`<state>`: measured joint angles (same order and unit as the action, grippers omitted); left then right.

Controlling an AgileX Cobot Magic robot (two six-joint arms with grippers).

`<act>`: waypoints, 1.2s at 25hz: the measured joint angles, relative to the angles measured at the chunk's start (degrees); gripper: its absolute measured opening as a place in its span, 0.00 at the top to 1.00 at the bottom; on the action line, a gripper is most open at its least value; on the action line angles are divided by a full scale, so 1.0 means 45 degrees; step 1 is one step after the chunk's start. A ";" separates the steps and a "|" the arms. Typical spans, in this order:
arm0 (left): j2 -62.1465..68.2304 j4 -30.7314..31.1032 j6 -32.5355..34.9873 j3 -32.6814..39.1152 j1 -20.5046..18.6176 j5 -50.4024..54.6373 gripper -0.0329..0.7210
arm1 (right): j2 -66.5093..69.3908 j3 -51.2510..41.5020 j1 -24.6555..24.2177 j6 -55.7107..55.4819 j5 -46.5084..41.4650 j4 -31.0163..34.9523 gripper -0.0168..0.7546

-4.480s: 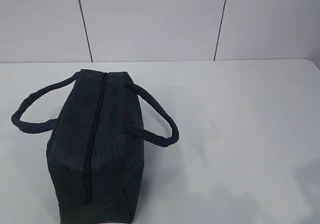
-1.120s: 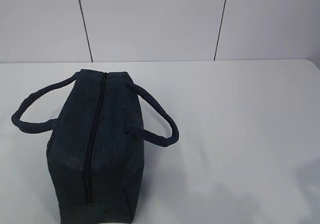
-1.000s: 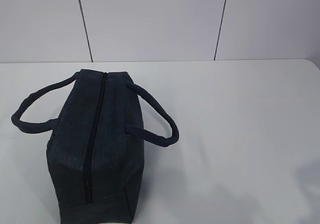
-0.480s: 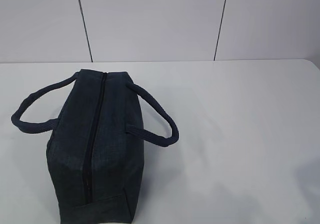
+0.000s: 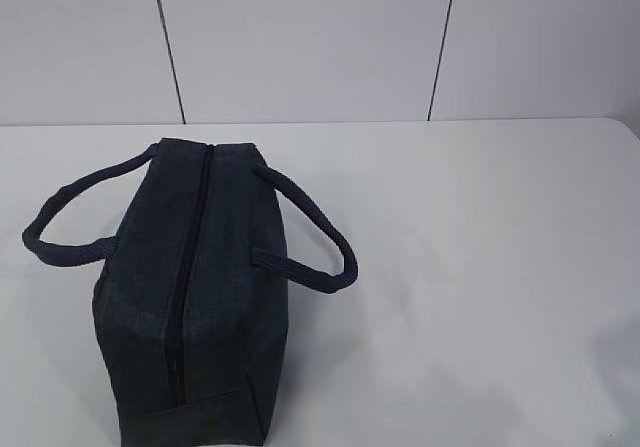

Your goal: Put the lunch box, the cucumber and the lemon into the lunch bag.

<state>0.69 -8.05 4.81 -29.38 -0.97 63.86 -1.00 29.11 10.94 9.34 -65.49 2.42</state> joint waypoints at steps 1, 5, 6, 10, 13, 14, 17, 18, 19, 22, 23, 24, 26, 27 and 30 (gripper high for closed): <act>0.0000 0.0000 0.0000 0.0000 0.0000 0.0000 0.61 | 0.0000 0.0000 0.0000 0.0000 0.0000 0.0000 0.54; 0.0000 0.0000 0.0009 0.0000 0.0000 0.0000 0.61 | 0.0000 0.0000 0.0000 0.0000 0.0000 0.0000 0.54; 0.0000 0.0000 0.0009 0.0000 0.0000 0.0000 0.61 | 0.0000 0.0000 0.0000 0.0000 0.0000 0.0000 0.54; 0.0000 0.0000 0.0009 0.0000 0.0000 0.0000 0.61 | 0.0000 0.0000 0.0000 0.0000 0.0000 0.0000 0.54; 0.0000 0.0000 0.0009 0.0000 0.0000 0.0000 0.61 | 0.0000 0.0000 0.0000 0.0000 0.0000 0.0000 0.54; 0.0000 0.0000 0.0009 0.0000 0.0000 0.0000 0.61 | 0.0000 0.0000 0.0000 0.0000 0.0000 0.0000 0.54; 0.0000 0.0000 0.0009 0.0000 0.0000 0.0000 0.61 | 0.0000 0.0000 0.0000 0.0000 0.0000 0.0000 0.55; 0.0000 0.0000 0.0009 0.0000 0.0000 0.0000 0.61 | 0.0000 0.0000 0.0000 0.0000 0.0000 0.0000 0.55; 0.0000 0.0000 0.0009 0.0000 0.0000 0.0000 0.61 | 0.0000 0.0000 0.0000 0.0000 0.0000 0.0000 0.55; 0.0000 0.0000 0.0009 0.0000 0.0000 0.0000 0.61 | 0.0000 0.0000 0.0000 0.0000 0.0000 0.0000 0.55; 0.0000 0.0000 0.0009 0.0000 0.0000 0.0000 0.61 | 0.0000 0.0000 0.0000 0.0000 0.0000 0.0000 0.55; 0.0000 0.0000 0.0009 0.0000 0.0000 0.0000 0.61 | 0.0000 0.0000 0.0000 0.0000 0.0000 0.0000 0.55; 0.0000 0.0000 0.0009 0.0000 0.0000 0.0000 0.61 | 0.0000 0.0000 0.0000 0.0000 0.0000 0.0000 0.54; 0.0000 0.0000 0.0009 0.0000 0.0000 0.0000 0.61 | 0.0000 0.0000 0.0000 0.0000 0.0000 0.0000 0.54; 0.0000 0.0000 0.0009 0.0000 0.0000 0.0000 0.61 | 0.0000 0.0000 0.0000 0.0000 0.0000 0.0000 0.54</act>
<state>0.69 -8.05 4.85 -29.38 -0.97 63.86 -1.00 29.11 10.94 9.34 -65.49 2.42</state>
